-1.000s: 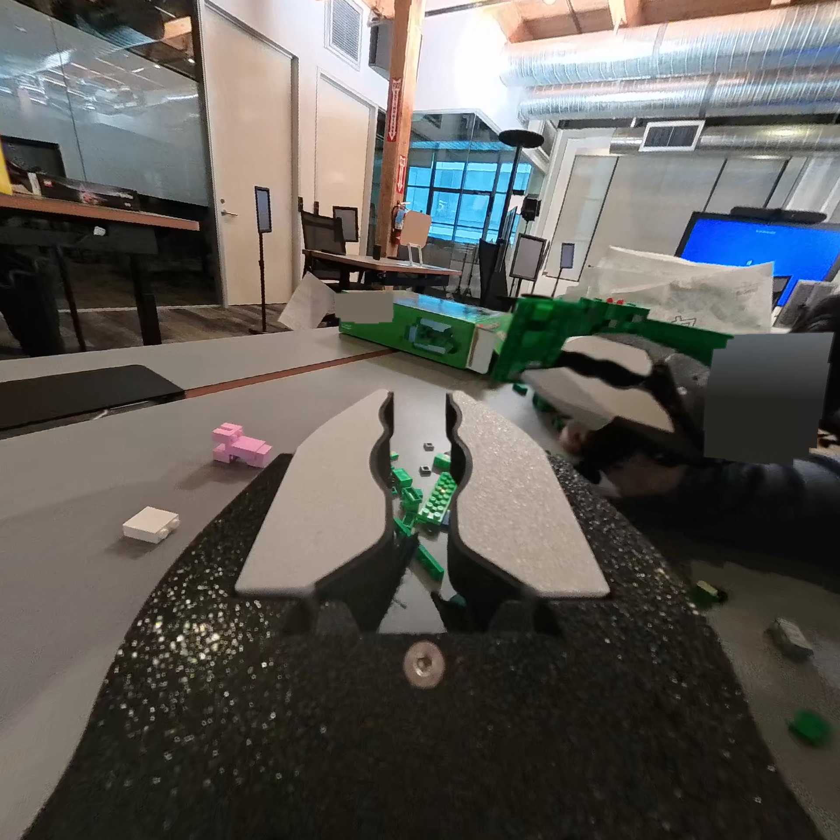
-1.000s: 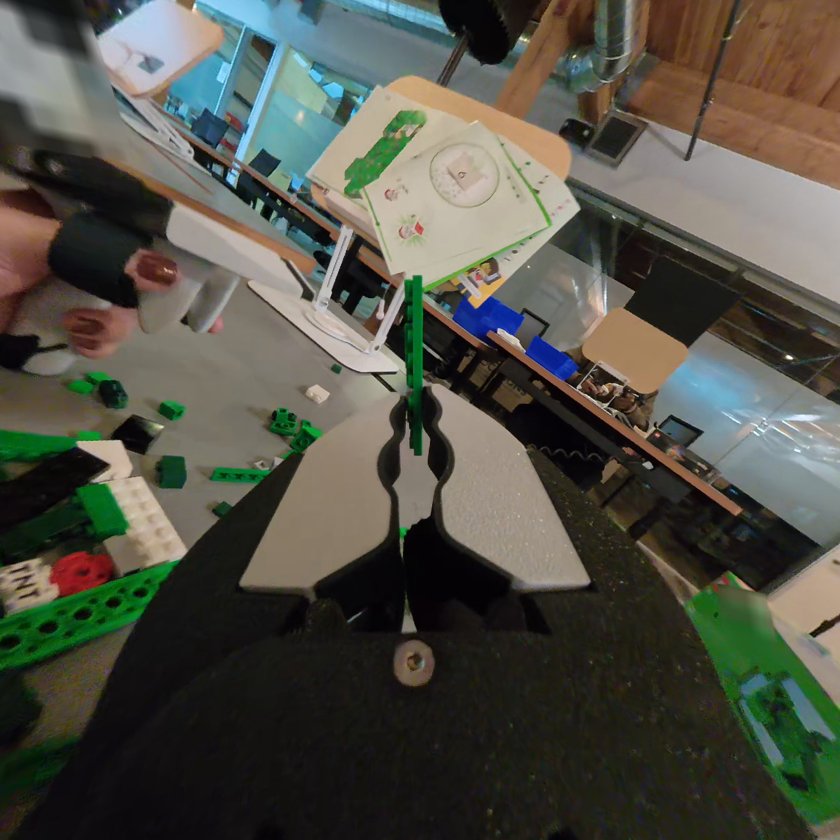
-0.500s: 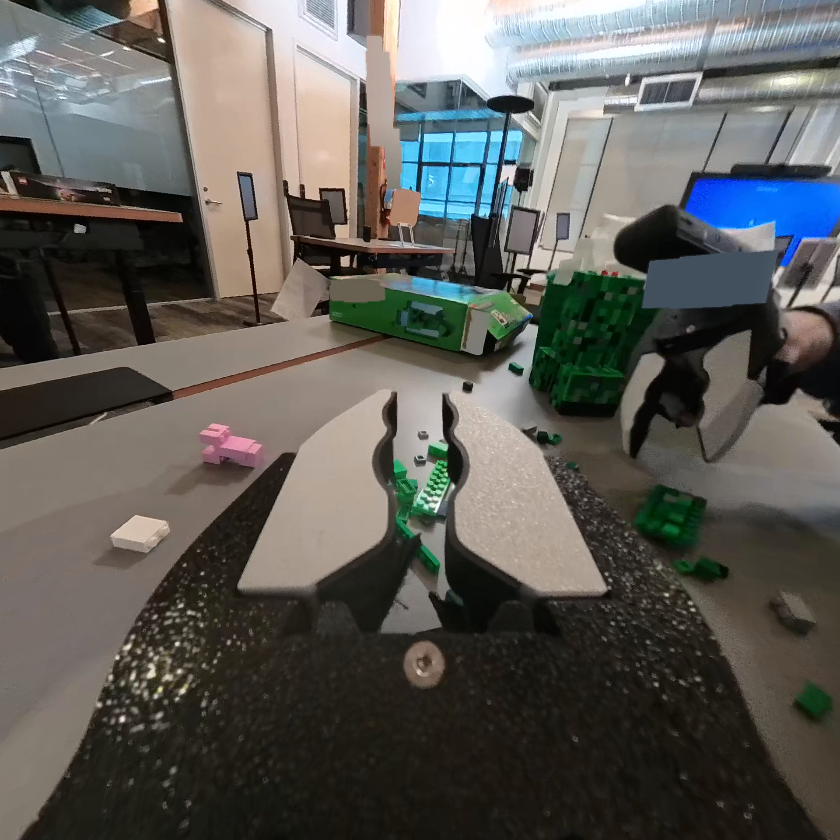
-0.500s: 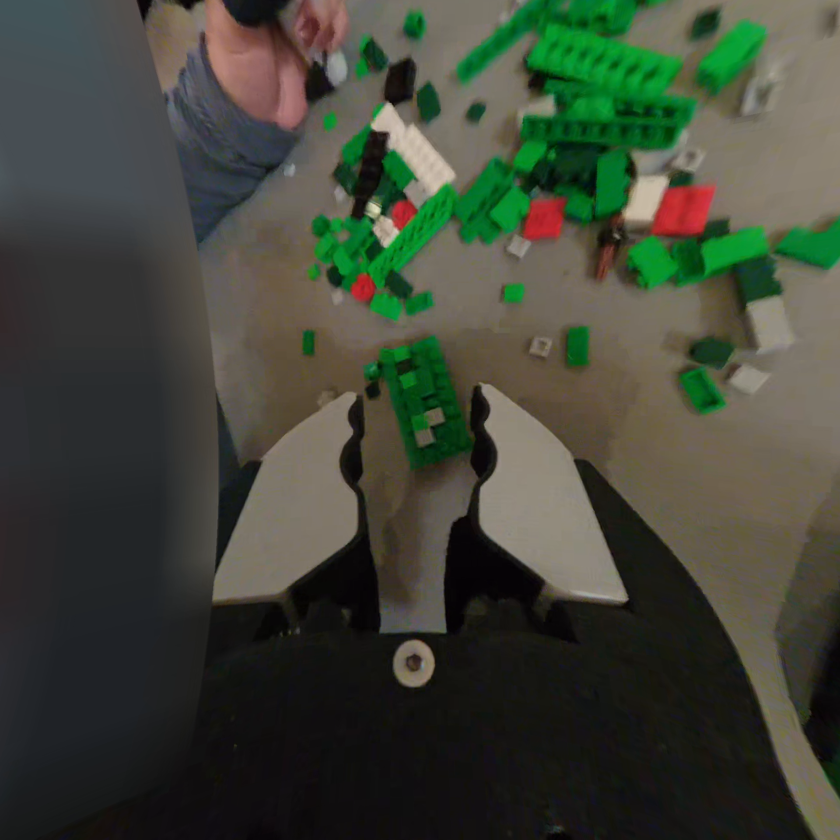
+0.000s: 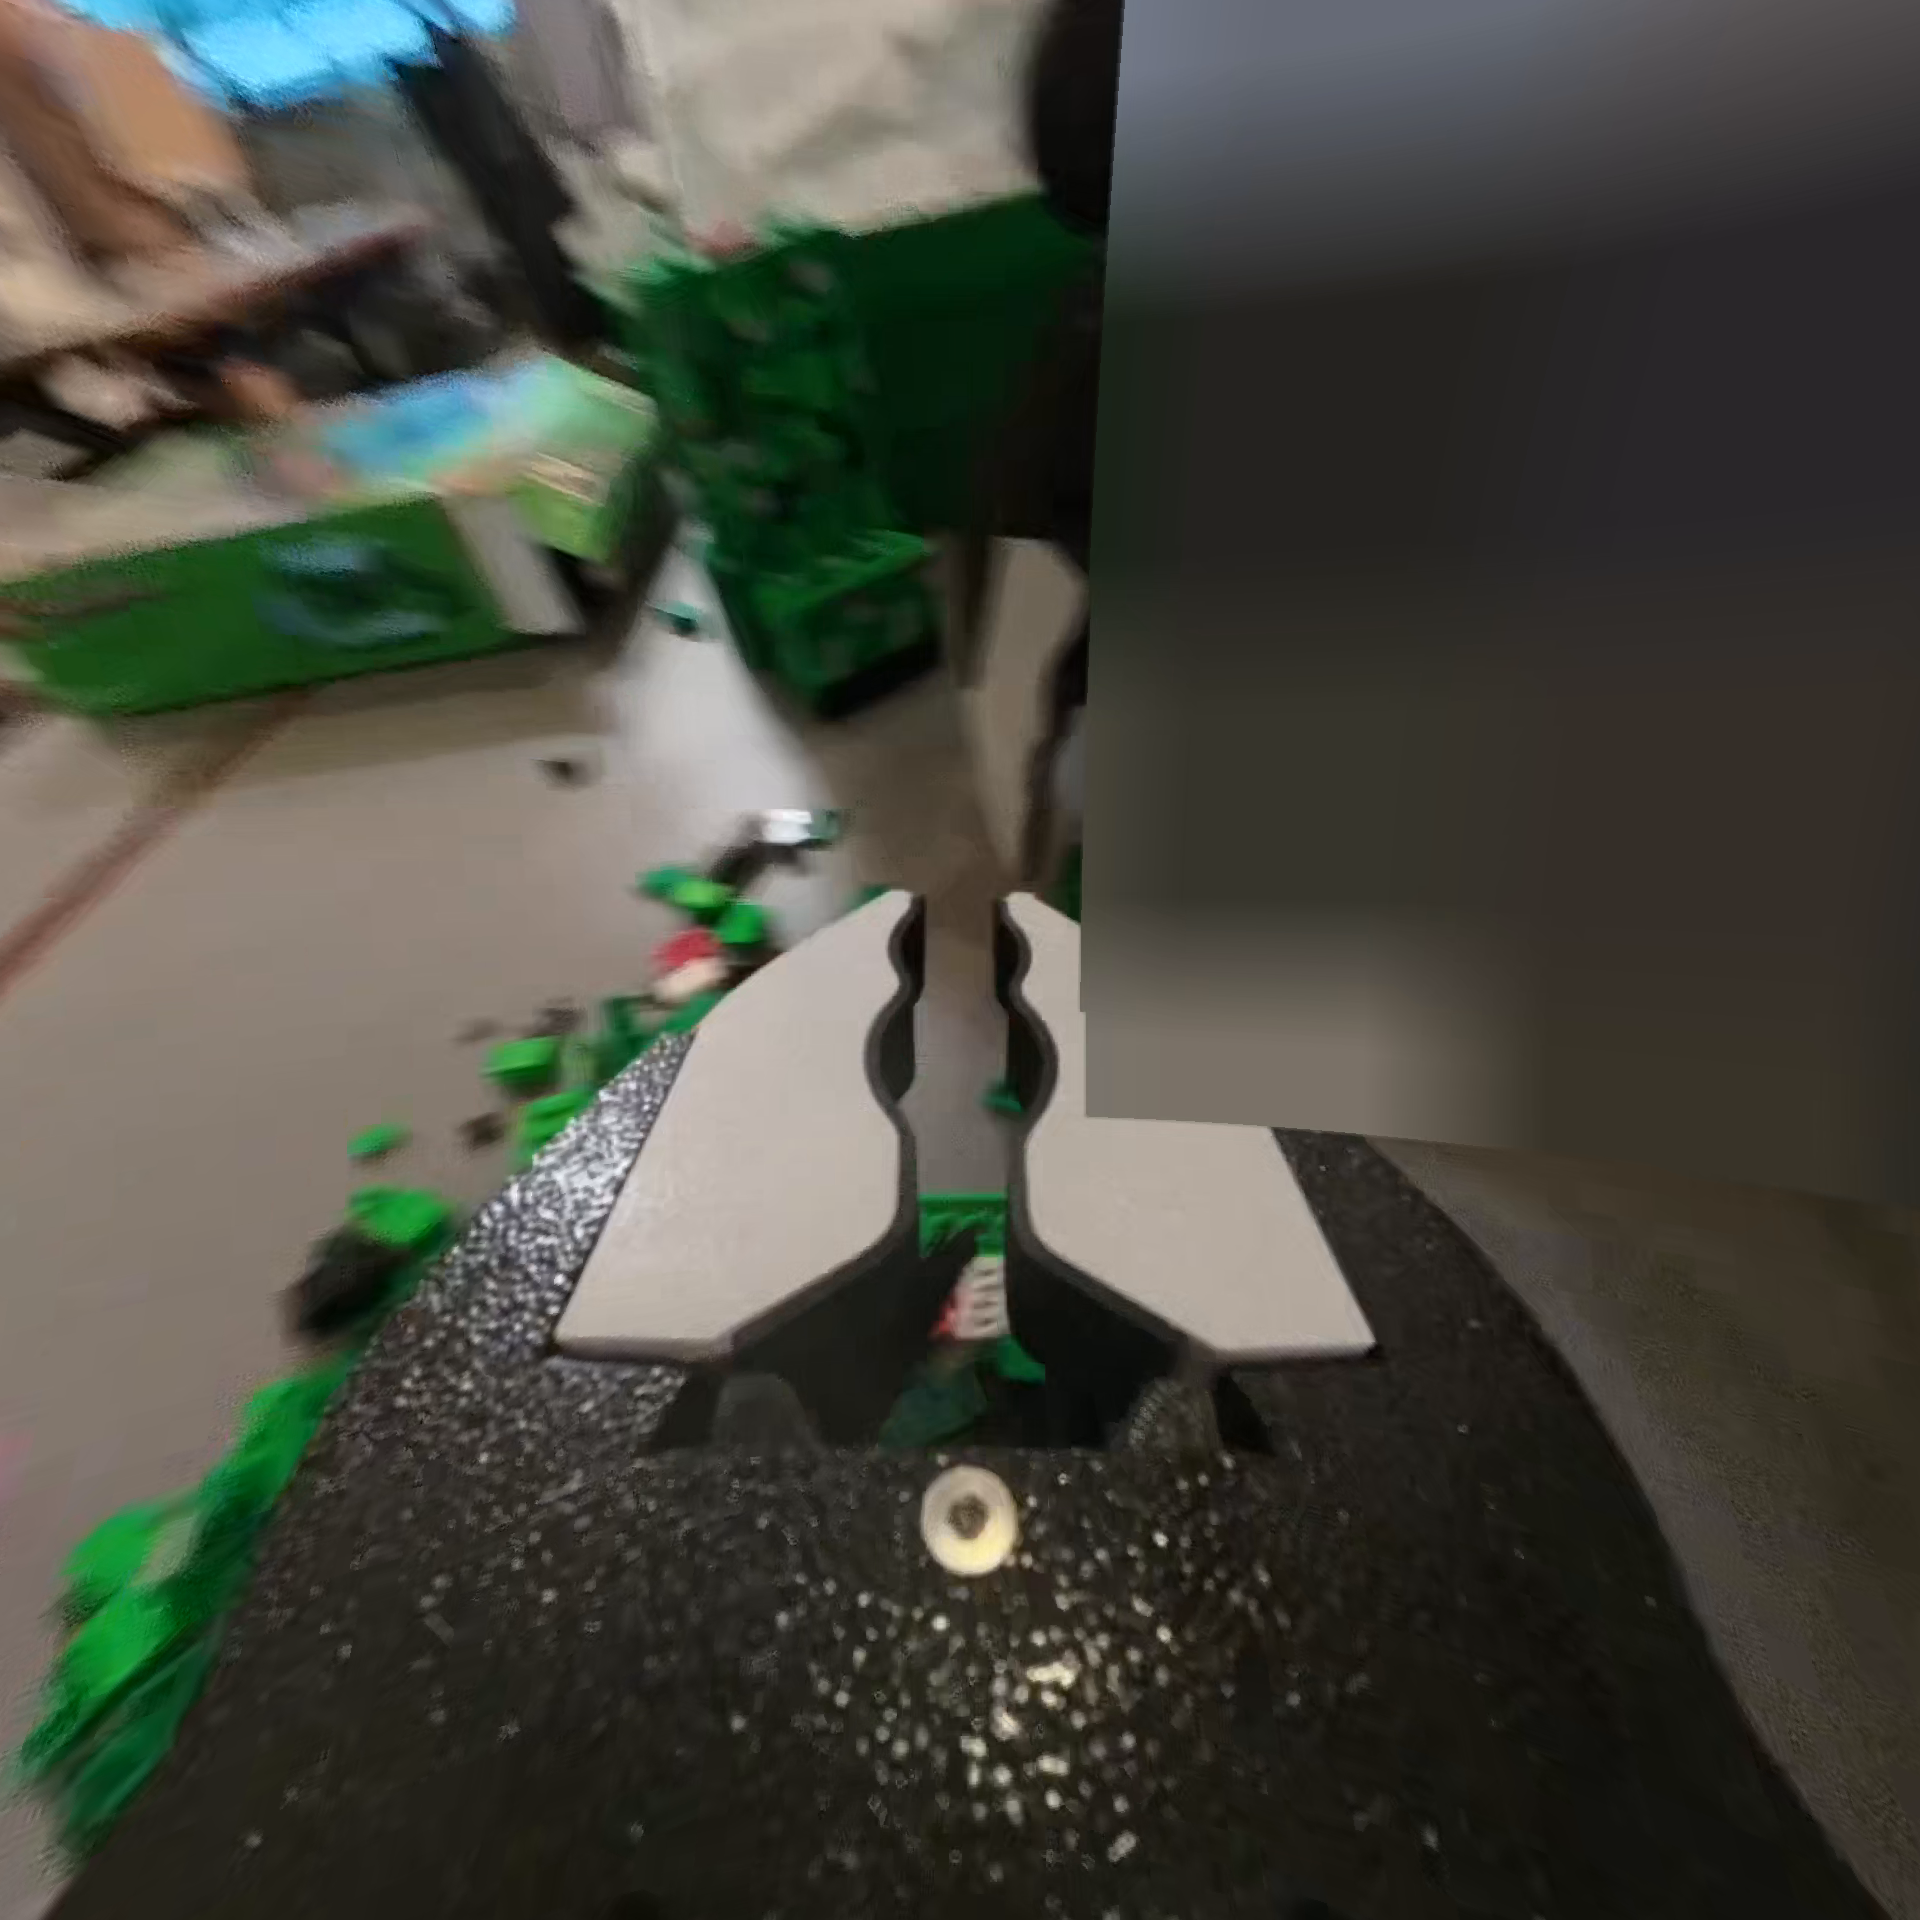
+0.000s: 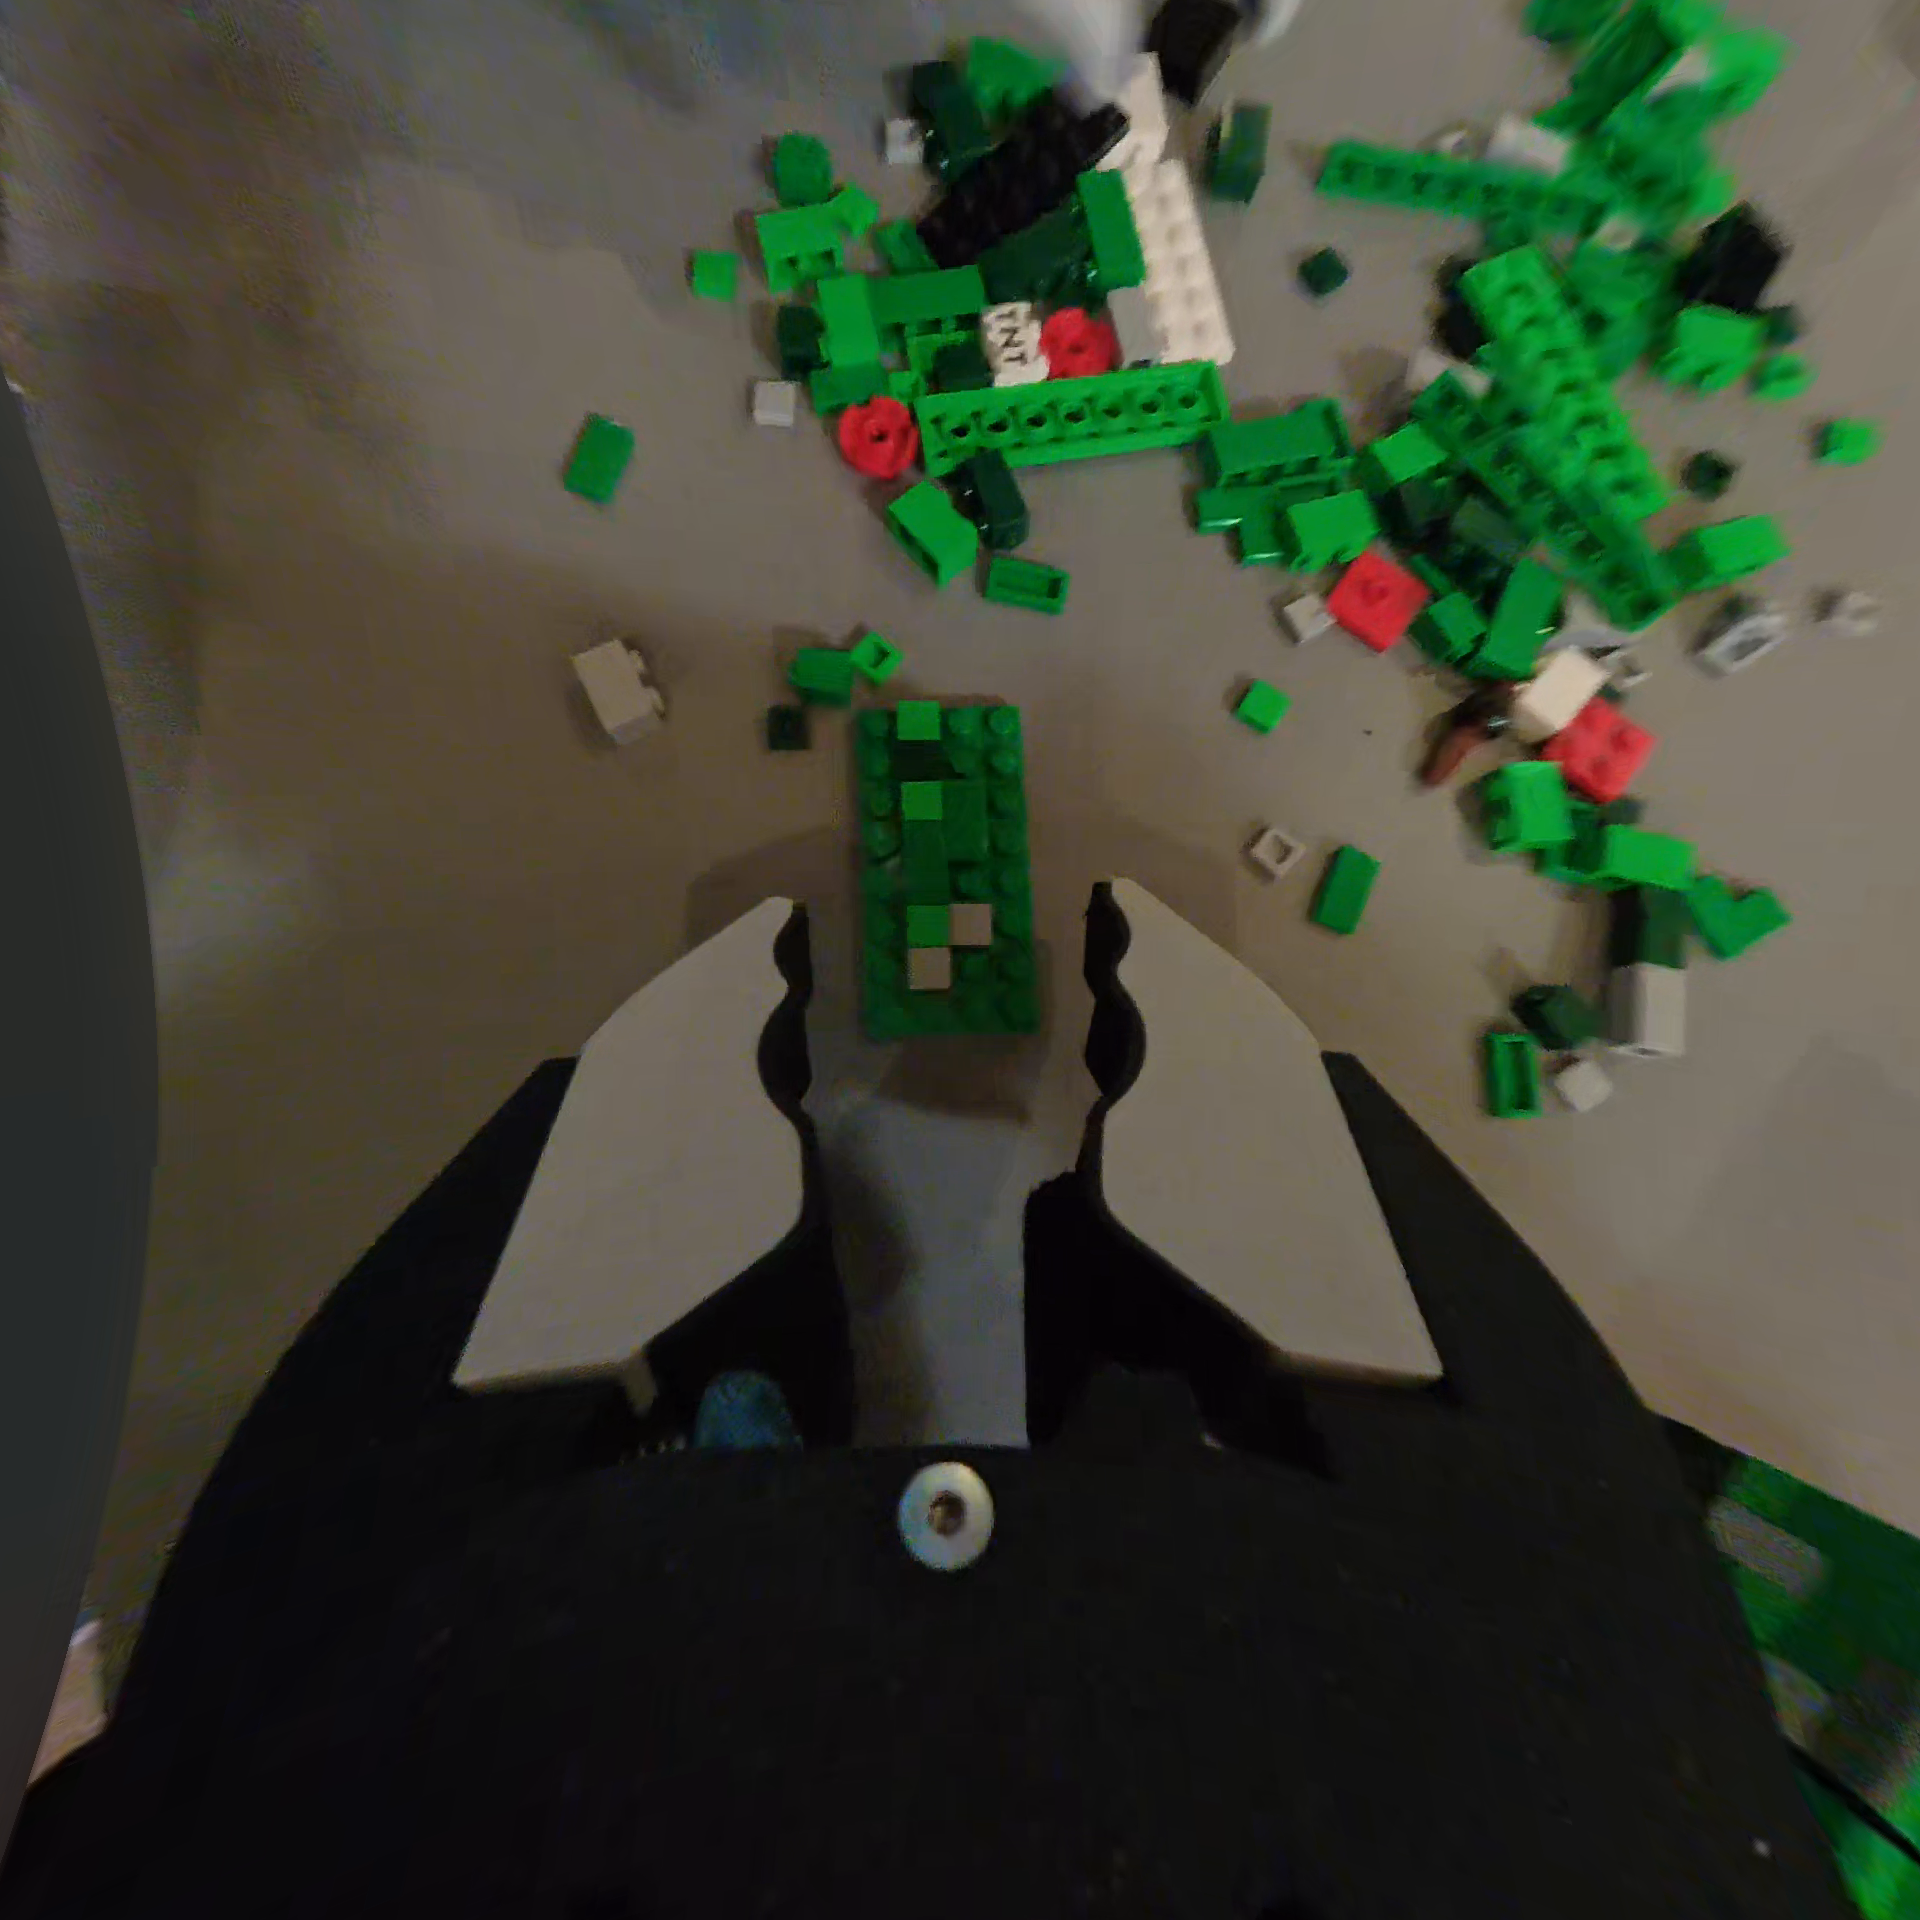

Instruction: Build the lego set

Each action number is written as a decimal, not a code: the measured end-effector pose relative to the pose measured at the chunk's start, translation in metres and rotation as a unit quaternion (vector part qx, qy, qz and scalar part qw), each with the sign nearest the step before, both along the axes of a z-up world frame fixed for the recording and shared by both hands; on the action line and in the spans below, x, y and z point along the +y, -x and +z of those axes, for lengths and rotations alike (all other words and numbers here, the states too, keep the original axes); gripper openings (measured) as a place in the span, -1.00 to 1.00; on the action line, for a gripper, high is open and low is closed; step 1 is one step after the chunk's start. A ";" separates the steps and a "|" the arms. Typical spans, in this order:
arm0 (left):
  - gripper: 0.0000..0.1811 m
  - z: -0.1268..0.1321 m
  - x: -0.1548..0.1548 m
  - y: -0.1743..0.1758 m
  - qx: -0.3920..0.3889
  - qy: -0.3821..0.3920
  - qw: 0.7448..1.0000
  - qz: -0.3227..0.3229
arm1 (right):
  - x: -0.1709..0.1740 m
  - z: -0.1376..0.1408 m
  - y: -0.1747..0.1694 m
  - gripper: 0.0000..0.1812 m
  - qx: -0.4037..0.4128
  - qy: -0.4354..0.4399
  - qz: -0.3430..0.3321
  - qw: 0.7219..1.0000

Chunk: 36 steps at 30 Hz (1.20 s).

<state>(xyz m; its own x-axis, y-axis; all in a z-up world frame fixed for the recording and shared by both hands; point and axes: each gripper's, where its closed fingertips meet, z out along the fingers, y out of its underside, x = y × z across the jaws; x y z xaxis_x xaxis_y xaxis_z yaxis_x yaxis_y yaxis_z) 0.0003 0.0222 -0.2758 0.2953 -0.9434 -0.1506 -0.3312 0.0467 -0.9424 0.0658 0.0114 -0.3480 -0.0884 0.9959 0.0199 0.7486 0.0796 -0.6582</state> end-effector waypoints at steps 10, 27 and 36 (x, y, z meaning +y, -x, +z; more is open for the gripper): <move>-0.89 -0.075 -0.023 -0.045 0.250 0.115 0.959 -0.063 | -0.004 -0.010 0.000 -0.56 -0.063 0.019 0.059 0.996; -0.90 -0.077 -0.026 -0.033 0.306 0.169 0.935 -0.051 | -0.010 -0.009 0.014 -0.59 -0.044 0.021 0.064 0.997; -0.81 -0.078 -0.028 -0.032 0.343 0.157 0.925 -0.045 | -0.010 -0.009 0.015 -0.62 -0.039 0.025 0.069 0.997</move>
<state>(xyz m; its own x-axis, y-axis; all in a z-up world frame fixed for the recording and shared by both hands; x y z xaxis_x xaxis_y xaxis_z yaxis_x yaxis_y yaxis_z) 0.0320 -0.0057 -0.3538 0.1506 -0.9885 0.0128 -0.8641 -0.1379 -0.4840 0.0513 0.0010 -0.3574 -0.2242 0.9736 -0.0422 0.7818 0.1538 -0.6043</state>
